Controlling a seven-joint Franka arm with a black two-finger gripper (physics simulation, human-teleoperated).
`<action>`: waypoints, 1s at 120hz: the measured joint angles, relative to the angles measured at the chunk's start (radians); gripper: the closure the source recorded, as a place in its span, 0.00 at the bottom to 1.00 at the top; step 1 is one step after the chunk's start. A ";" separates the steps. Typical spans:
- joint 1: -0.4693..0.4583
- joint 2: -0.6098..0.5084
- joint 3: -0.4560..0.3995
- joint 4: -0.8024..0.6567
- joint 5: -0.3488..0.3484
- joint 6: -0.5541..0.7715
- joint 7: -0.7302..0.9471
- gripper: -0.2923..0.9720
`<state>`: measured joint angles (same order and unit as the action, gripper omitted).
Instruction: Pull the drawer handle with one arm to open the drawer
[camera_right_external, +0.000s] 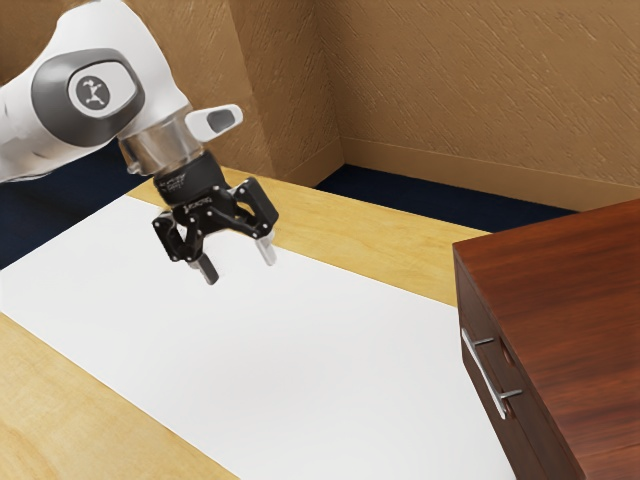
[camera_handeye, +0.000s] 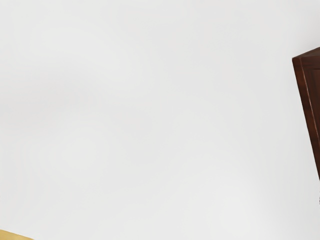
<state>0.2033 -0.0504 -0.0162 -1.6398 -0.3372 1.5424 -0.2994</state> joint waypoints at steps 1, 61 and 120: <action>0.008 0.001 -0.004 -0.003 -0.004 0.007 -0.003 0.25; -0.033 -0.001 -0.139 -0.178 -0.096 0.372 -0.172 0.26; -0.097 -0.060 -0.219 -0.253 -0.162 0.435 -0.268 0.28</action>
<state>0.1063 -0.1103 -0.2357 -1.8930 -0.4996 1.9772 -0.5676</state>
